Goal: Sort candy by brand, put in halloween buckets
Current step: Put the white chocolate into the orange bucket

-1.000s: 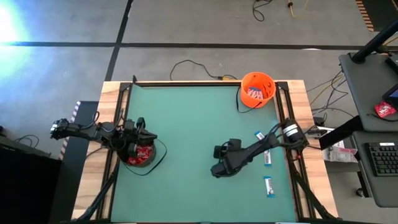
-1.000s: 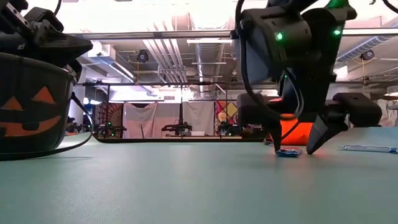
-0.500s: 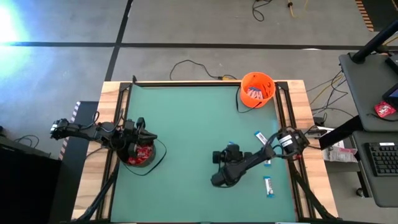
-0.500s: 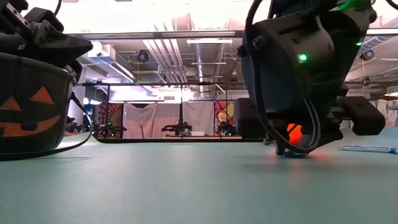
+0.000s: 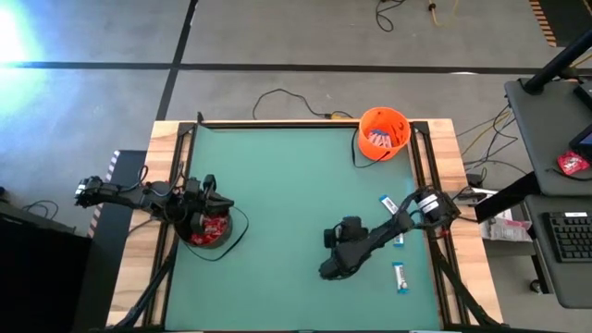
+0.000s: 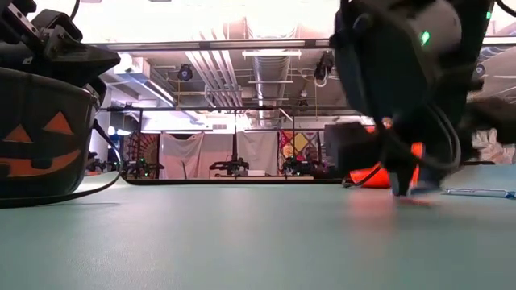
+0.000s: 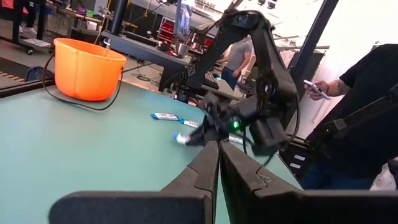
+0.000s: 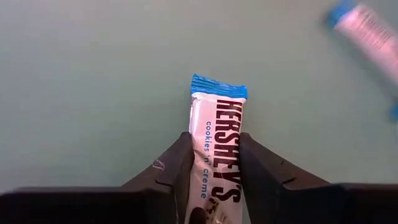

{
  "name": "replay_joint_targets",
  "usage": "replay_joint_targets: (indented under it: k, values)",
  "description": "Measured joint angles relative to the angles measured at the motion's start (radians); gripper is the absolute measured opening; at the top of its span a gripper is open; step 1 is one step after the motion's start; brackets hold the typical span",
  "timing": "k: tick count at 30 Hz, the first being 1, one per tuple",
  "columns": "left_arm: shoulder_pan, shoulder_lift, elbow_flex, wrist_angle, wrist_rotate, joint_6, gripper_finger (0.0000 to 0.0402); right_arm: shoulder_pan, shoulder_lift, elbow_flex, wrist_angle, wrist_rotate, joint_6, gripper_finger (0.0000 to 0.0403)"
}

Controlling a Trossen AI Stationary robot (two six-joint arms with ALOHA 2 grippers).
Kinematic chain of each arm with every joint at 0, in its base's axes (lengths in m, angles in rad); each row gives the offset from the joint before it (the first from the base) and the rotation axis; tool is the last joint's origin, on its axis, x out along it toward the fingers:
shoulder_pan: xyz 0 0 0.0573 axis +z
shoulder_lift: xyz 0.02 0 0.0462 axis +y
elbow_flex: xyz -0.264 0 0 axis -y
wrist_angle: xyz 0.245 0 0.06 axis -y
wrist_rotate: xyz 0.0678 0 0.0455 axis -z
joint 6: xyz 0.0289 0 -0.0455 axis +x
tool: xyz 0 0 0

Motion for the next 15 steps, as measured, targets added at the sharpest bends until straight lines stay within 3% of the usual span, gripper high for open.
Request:
replay_joint_targets:
  k: [9, 15]
  values:
    - [0.000, 0.000, 0.000, 0.000, 0.000, 0.000, 0.0000, -0.052, -0.149, -0.005, -0.255, 0.058, -0.037, 0.0105]
    - [0.000, 0.000, 0.000, 0.000, 0.000, 0.000, 0.0000, -0.178, -0.326, -0.055, -0.256, 0.162, -0.148, 0.0106]
